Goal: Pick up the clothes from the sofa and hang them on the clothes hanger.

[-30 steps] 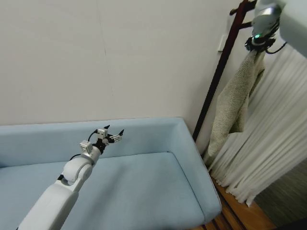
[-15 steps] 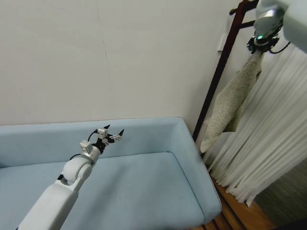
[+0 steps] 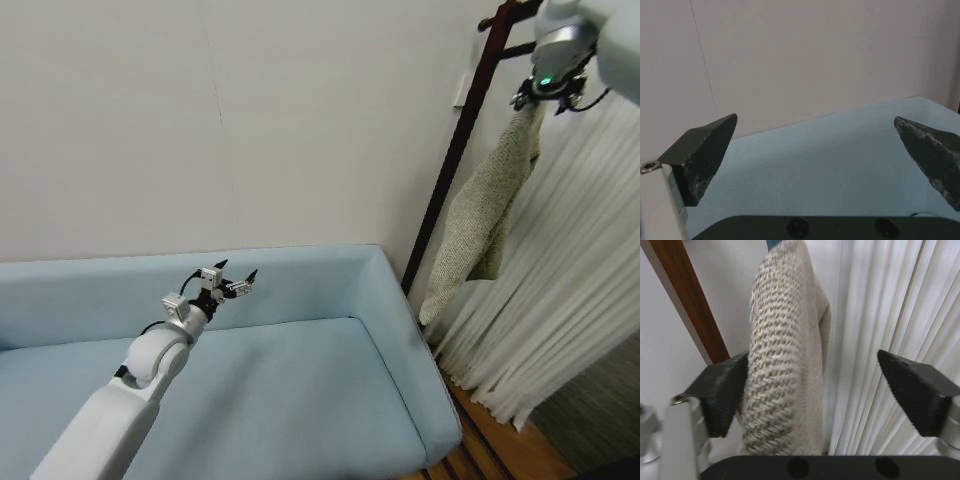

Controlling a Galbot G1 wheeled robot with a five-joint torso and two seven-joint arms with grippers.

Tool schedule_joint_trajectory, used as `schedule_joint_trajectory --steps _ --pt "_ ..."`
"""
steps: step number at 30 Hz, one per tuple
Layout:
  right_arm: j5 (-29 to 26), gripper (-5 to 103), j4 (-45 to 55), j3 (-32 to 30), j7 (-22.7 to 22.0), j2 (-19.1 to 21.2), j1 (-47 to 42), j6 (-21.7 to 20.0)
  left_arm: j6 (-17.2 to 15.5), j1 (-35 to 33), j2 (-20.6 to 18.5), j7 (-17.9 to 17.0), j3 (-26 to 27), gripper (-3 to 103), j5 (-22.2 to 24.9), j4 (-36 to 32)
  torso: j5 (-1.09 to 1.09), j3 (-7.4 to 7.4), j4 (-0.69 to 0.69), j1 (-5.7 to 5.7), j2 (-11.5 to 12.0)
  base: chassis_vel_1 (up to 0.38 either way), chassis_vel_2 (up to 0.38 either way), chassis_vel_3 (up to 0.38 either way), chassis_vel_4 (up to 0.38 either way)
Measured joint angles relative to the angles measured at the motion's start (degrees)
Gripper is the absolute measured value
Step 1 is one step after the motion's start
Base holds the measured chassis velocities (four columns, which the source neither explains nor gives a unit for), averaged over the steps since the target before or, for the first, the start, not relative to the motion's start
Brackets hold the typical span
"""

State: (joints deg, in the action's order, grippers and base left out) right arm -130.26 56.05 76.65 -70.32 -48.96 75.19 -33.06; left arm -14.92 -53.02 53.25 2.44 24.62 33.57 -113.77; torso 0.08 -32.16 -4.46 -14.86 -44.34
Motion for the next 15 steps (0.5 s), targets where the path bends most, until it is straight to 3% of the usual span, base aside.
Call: schedule_joint_trajectory --steps 4,10,15 --pt "2.2 96 6.3 4.1 4.5 2.3 3.9 2.3 0.0 -0.5 0.3 0.0 0.6 100 0.0 -0.4 0.02 0.00 -0.03 0.00 0.0 0.000 0.000 0.000 0.000" --pt "2.2 100 12.7 5.6 5.2 2.5 7.1 3.1 0.0 -1.5 0.8 -0.1 1.7 100 0.0 -1.0 -0.01 0.00 -0.01 0.01 0.0 0.000 0.000 0.000 0.000" --pt "3.9 100 14.5 5.6 5.4 -0.9 8.6 2.9 0.0 -3.5 1.6 -0.1 3.7 100 0.0 -2.2 -0.01 0.00 0.00 0.00 0.0 0.000 0.000 0.000 0.000"
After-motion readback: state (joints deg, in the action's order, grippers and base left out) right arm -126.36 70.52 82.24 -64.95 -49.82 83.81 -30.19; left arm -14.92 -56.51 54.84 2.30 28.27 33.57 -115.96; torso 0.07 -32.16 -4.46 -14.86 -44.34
